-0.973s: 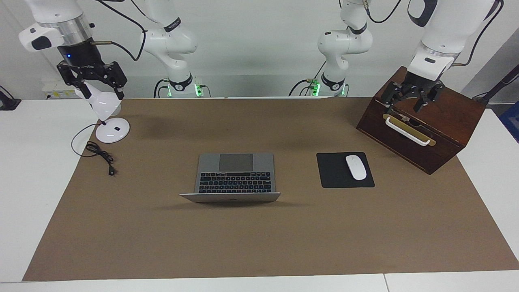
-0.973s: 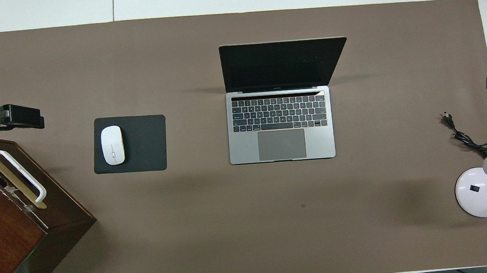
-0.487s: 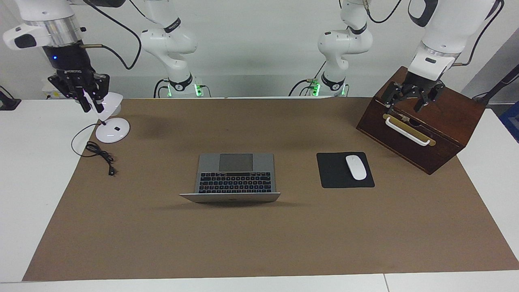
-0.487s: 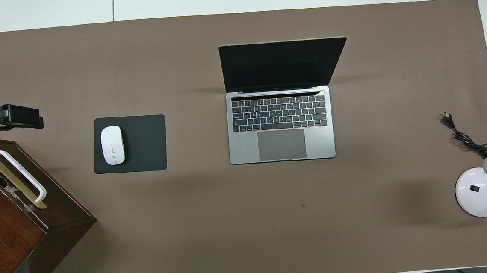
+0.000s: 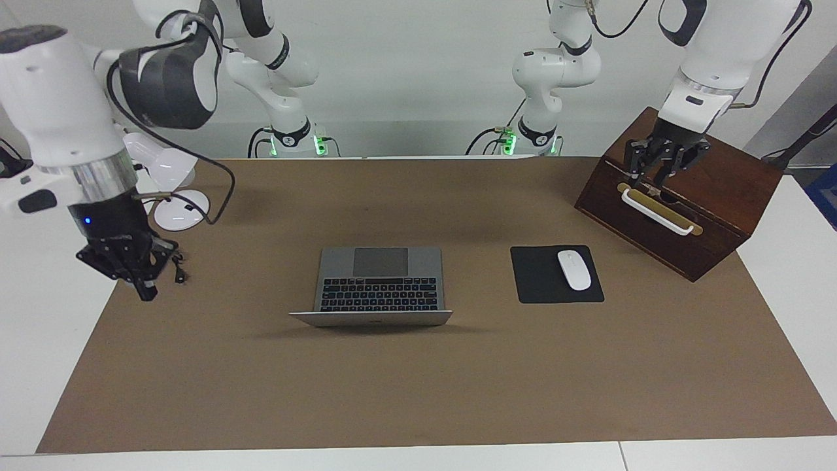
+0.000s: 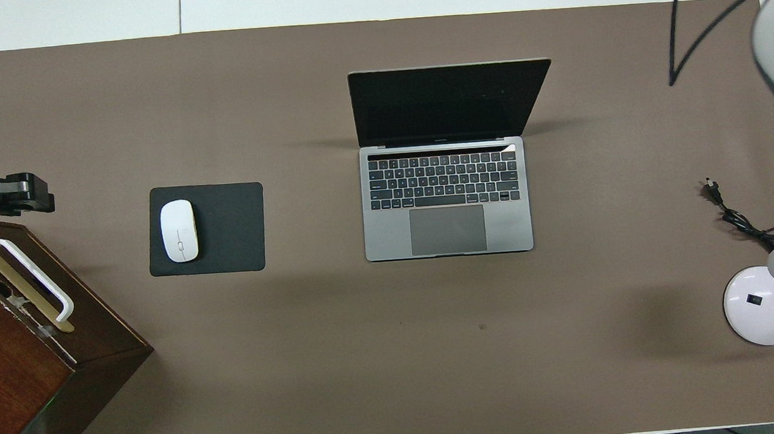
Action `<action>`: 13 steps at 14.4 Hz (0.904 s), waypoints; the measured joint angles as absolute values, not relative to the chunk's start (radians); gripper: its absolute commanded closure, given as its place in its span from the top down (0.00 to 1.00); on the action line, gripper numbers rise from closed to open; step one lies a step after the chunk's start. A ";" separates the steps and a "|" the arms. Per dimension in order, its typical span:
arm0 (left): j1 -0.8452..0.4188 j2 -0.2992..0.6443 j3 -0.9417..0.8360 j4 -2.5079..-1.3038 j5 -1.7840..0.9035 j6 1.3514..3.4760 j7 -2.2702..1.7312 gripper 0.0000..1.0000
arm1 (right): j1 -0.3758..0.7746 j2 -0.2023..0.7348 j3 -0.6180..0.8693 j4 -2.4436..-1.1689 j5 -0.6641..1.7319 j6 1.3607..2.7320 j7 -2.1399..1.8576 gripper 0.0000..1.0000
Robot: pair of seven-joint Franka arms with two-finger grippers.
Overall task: Close laptop with both arms
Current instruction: 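Reach the right gripper to the laptop screen while the left gripper advances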
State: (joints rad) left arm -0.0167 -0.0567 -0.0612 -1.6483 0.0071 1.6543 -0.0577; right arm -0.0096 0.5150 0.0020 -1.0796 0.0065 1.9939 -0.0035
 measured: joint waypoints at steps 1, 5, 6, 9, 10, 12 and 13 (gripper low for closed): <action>-0.017 -0.058 -0.061 -1.650 0.007 1.655 -0.057 0.00 | 0.019 0.575 0.002 -1.041 0.006 2.017 0.021 0.00; -0.017 -0.065 -0.060 -1.663 0.007 1.692 -0.034 0.00 | 0.200 0.717 -0.026 -0.967 -0.087 2.065 0.261 0.00; -0.017 -0.066 -0.060 -1.674 0.007 1.722 -0.022 0.00 | 0.236 0.725 -0.032 -0.961 -0.096 2.064 0.300 0.00; -0.017 -0.069 -0.059 -1.711 -0.030 1.819 -0.008 0.00 | 0.287 0.726 -0.038 -0.949 -0.100 2.042 0.343 0.00; -0.019 -0.070 -0.060 -1.724 -0.038 1.856 -0.005 0.00 | 0.290 0.726 -0.039 -0.945 -0.100 2.036 0.347 0.00; -0.025 -0.076 -0.068 -1.767 -0.058 1.939 0.000 0.00 | 0.294 0.726 -0.039 -0.944 -0.100 2.034 0.364 0.00; -0.038 -0.083 -0.070 -1.799 -0.073 1.989 0.003 0.00 | 0.301 0.726 -0.038 -0.944 -0.100 2.033 0.378 0.00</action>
State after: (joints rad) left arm -0.0376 -0.0834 -0.0700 -1.7987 -0.0734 1.9892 0.0035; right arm 0.3008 0.7258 -0.0382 -0.9435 -0.0997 2.0331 0.3781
